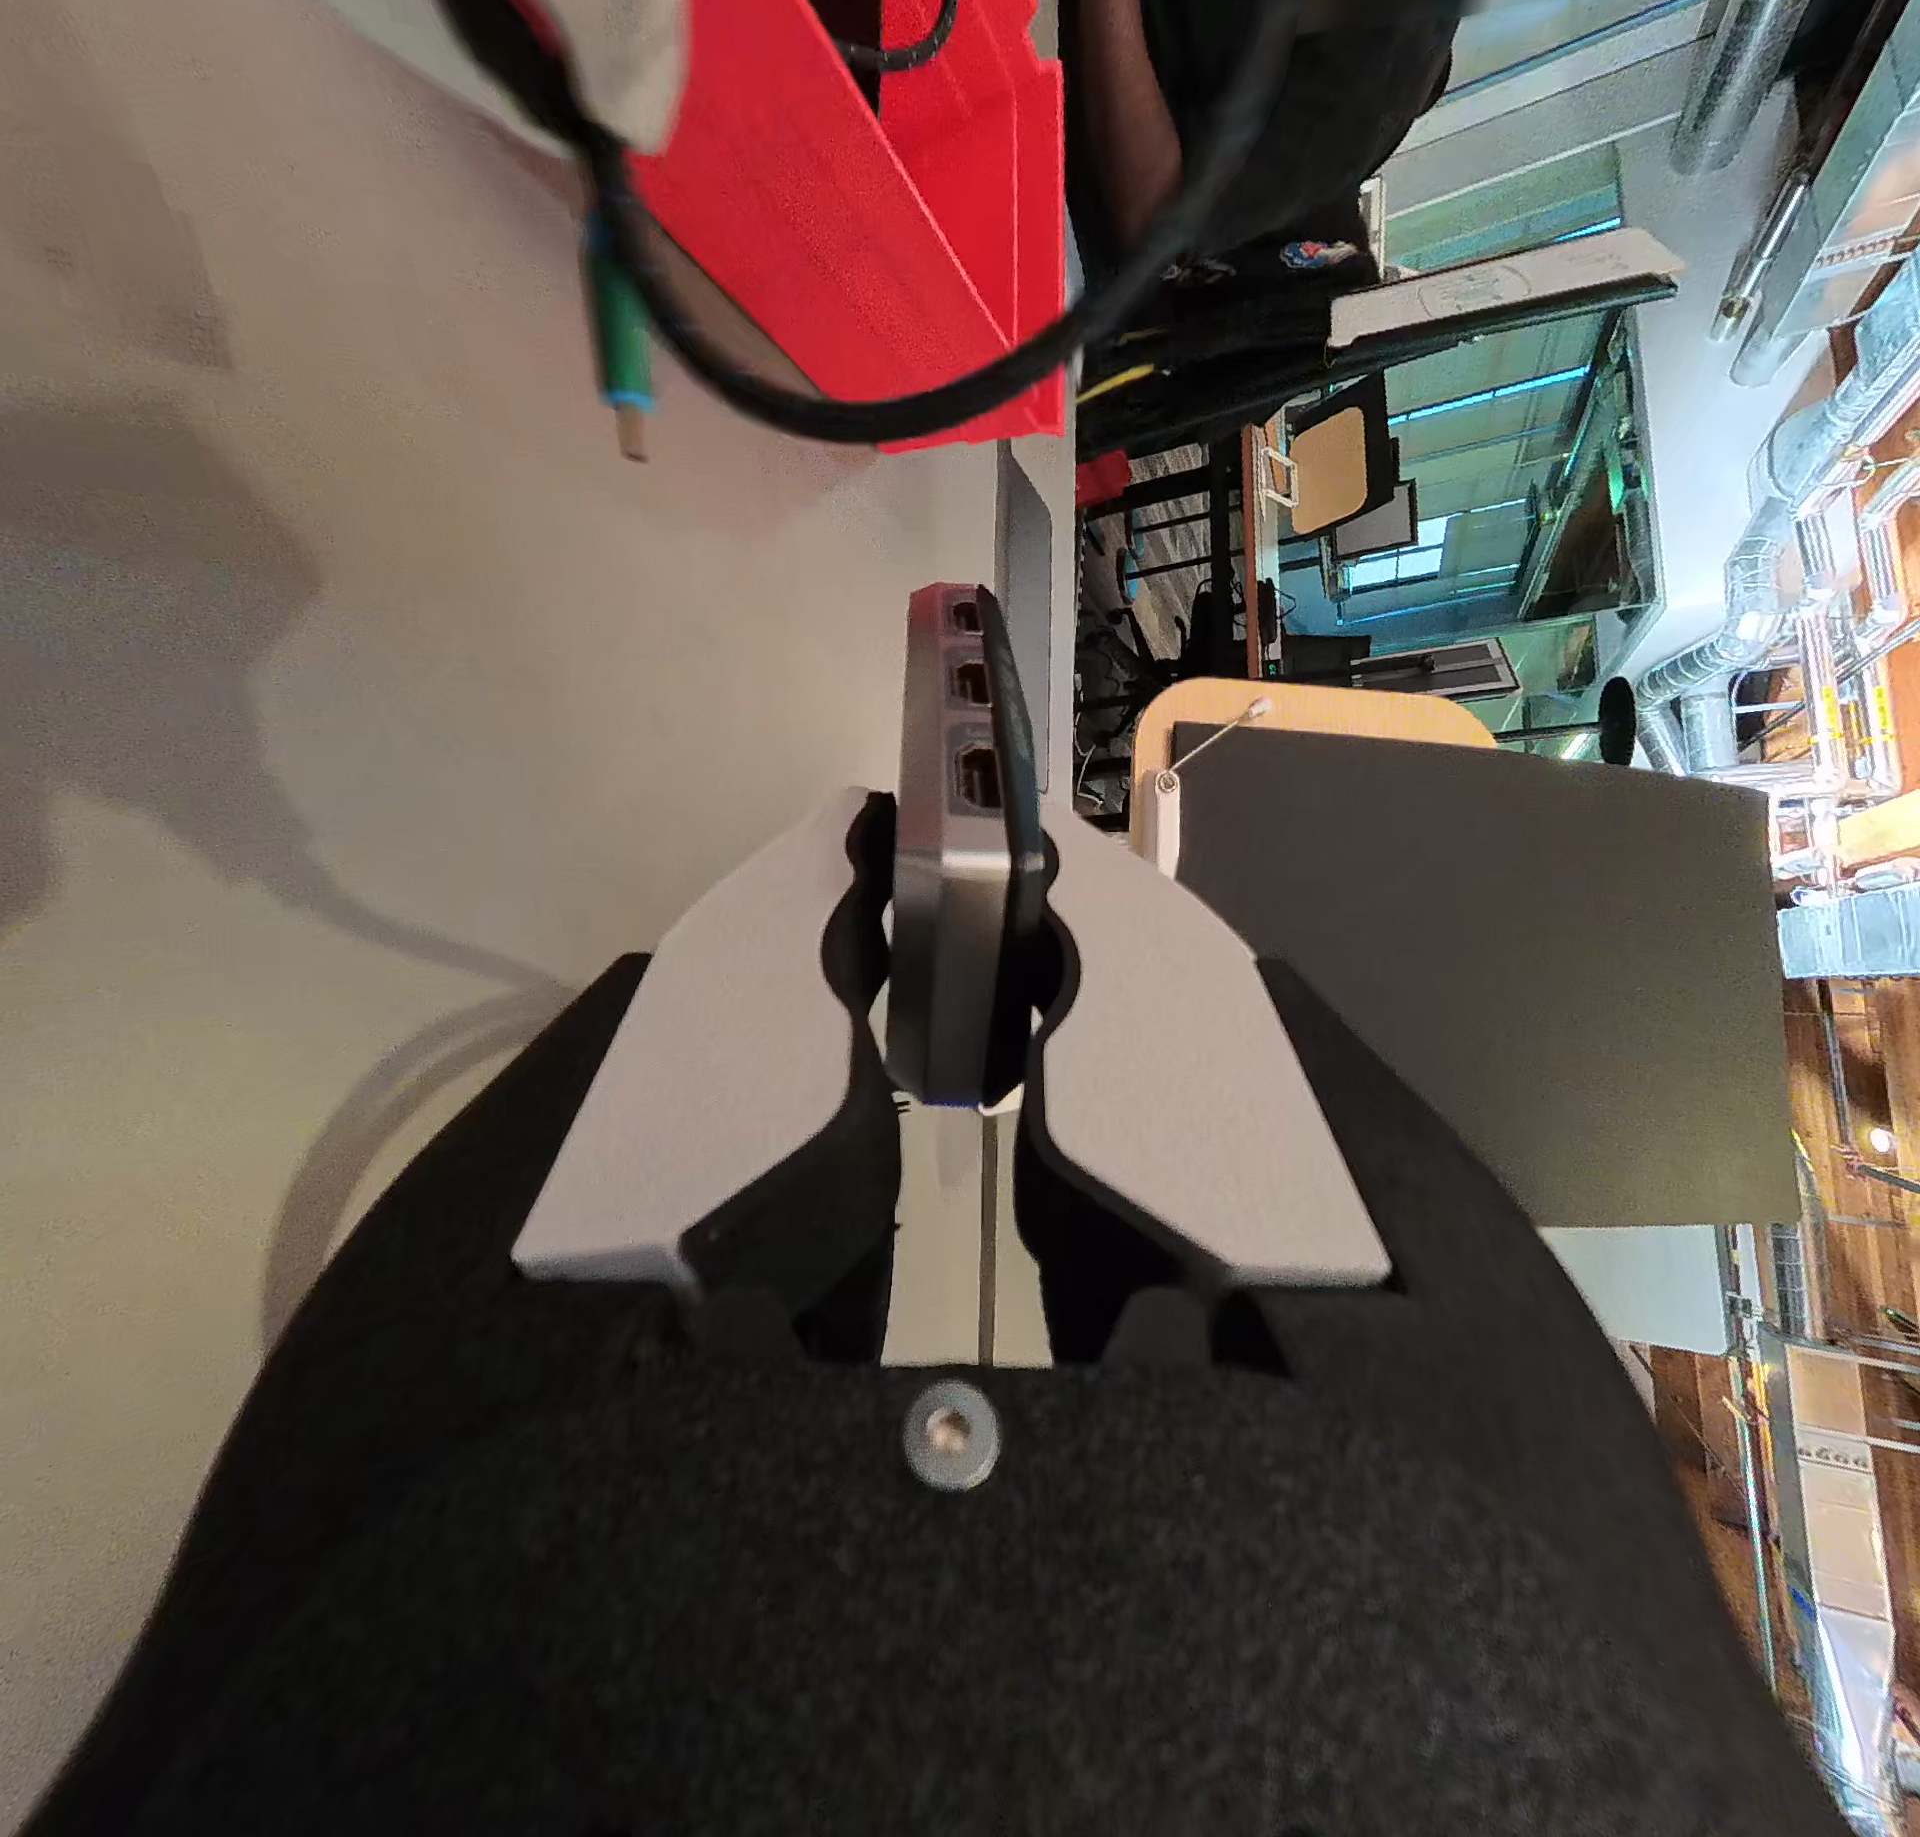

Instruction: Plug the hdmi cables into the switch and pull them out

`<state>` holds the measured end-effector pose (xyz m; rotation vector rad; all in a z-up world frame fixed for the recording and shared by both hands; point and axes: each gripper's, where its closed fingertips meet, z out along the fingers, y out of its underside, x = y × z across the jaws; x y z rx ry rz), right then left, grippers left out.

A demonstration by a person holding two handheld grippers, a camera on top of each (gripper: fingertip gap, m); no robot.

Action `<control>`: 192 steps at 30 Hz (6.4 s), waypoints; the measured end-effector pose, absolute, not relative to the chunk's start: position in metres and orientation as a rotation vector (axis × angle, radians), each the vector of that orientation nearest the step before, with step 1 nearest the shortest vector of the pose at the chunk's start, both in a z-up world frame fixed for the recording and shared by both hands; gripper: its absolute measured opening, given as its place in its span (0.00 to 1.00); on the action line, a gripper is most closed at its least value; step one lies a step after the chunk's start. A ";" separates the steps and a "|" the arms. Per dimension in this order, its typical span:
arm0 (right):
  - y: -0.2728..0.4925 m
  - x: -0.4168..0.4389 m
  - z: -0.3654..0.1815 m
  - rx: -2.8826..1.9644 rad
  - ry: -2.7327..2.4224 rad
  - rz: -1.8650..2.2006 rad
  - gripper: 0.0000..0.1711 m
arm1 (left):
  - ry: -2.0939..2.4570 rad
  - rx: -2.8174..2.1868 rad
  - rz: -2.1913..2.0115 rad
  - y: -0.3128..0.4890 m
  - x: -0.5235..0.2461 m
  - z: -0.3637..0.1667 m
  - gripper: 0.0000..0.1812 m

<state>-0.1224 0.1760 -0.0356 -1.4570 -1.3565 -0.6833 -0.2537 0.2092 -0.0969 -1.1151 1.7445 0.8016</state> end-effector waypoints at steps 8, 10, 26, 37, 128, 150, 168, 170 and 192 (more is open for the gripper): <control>0.177 -0.124 -0.039 -1.455 -1.376 -0.706 0.13 | 1.825 -1.484 0.603 0.211 -0.272 -0.193 0.06; 0.177 -0.124 -0.038 -1.455 -1.375 -0.713 0.13 | 1.779 -1.554 0.469 0.207 -0.271 -0.193 0.06; 0.178 -0.123 -0.039 -1.466 -1.366 -0.682 0.13 | 1.530 -1.988 -1.384 0.139 -0.253 -0.107 0.16; 0.174 -0.123 -0.030 -1.451 -1.354 -0.667 0.13 | 1.825 -2.265 -1.470 0.127 -0.208 -0.086 0.20; 0.176 -0.113 -0.052 -1.509 -1.396 -0.693 0.13 | 1.640 -1.358 0.331 0.160 -0.265 -0.151 0.05; 0.169 -0.139 -0.045 -1.409 -1.405 -0.680 0.13 | 1.428 -1.052 0.579 0.182 -0.230 -0.030 0.04; 0.171 -0.140 -0.053 -1.455 -1.412 -0.694 0.13 | 1.420 -1.015 0.645 0.179 -0.225 -0.031 0.04; 0.170 -0.141 -0.053 -1.453 -1.411 -0.697 0.13 | 1.410 -1.013 0.653 0.178 -0.225 -0.030 0.04; 0.173 -0.144 -0.057 -1.479 -1.379 -0.597 0.13 | 1.420 -1.127 0.639 0.174 -0.244 -0.042 0.04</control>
